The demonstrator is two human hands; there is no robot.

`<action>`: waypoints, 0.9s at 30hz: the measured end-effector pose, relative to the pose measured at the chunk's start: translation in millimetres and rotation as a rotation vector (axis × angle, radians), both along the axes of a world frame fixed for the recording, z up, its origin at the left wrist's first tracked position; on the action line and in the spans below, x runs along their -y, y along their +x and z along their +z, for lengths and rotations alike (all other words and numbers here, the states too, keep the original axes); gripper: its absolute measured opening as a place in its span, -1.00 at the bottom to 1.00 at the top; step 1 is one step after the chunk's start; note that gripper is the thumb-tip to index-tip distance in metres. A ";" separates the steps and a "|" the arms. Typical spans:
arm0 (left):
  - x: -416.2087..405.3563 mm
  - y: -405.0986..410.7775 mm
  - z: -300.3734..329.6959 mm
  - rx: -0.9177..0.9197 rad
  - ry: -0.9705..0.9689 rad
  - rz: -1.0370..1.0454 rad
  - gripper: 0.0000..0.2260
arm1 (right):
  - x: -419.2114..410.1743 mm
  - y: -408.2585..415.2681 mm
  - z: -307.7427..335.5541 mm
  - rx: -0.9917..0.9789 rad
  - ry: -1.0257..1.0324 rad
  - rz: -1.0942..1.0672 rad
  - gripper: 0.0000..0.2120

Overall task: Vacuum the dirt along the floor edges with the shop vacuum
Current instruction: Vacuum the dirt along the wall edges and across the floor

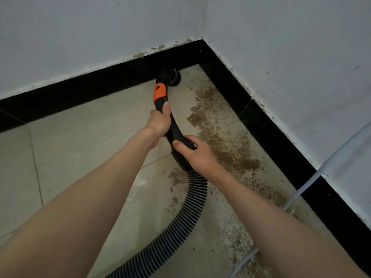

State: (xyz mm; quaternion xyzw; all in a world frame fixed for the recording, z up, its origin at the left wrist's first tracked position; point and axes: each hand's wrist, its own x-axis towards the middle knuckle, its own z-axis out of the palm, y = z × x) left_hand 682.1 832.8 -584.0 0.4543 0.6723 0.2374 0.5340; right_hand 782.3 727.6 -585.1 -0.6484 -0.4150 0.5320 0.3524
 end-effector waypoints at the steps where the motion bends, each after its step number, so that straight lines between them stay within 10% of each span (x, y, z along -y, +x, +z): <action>1: -2.2 5.3 -1.8 0.002 0.000 -0.005 -0.47 | -1.2 4.0 -1.7 0.000 0.002 -0.012 -0.85; 27: 13.3 64.5 -23.8 0.028 0.053 -0.185 -0.47 | 28.5 48.2 -10.6 0.159 -0.050 -0.112 -0.79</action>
